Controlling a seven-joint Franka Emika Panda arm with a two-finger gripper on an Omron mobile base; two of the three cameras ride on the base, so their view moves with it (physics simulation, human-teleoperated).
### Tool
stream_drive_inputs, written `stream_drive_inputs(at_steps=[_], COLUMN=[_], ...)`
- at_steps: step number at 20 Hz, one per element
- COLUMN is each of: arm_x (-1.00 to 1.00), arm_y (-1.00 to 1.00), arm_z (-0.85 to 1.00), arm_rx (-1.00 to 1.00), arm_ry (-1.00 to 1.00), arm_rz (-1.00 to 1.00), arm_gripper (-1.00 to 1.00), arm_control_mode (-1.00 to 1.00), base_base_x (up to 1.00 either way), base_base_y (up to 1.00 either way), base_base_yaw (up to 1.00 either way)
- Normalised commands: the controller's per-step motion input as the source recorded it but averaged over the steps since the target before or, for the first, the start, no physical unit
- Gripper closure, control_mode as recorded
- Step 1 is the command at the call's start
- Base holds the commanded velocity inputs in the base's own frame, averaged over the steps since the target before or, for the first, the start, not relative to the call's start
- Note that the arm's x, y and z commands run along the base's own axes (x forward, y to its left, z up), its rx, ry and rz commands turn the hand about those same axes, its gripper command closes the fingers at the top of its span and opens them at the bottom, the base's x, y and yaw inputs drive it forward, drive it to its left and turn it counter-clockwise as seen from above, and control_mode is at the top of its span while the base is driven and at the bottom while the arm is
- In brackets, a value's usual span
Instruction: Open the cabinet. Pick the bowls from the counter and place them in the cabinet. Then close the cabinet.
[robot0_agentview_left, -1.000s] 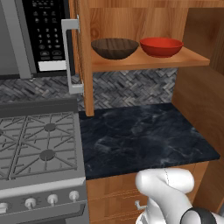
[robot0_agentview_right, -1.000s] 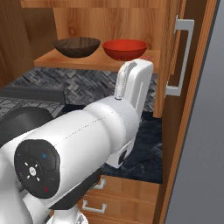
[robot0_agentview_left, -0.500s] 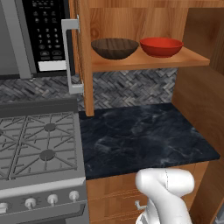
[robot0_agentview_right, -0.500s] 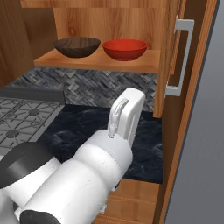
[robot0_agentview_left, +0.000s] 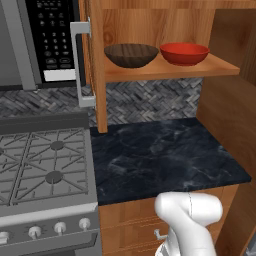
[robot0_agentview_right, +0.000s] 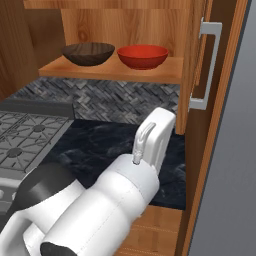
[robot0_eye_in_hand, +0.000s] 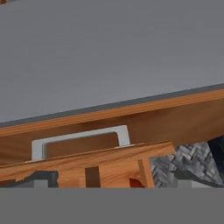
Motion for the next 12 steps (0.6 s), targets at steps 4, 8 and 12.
stream_drive_inputs(at_steps=[4,8,12], arm_x=[0.04,0.1,0.19], arm_y=[-0.05,-0.1,-0.13], arm_z=[0.0,0.0,0.0], arm_rx=[0.0,0.0,0.0], arm_ry=[0.0,0.0,0.0], arm_rz=[-0.09,-0.06,-0.03], arm_gripper=[-1.0,-1.0,-1.0], arm_control_mode=[-1.0,-1.0,-1.0], base_base_x=[0.0,0.0,0.0], base_base_y=[0.0,0.0,0.0], base_base_yaw=[0.0,0.0,0.0])
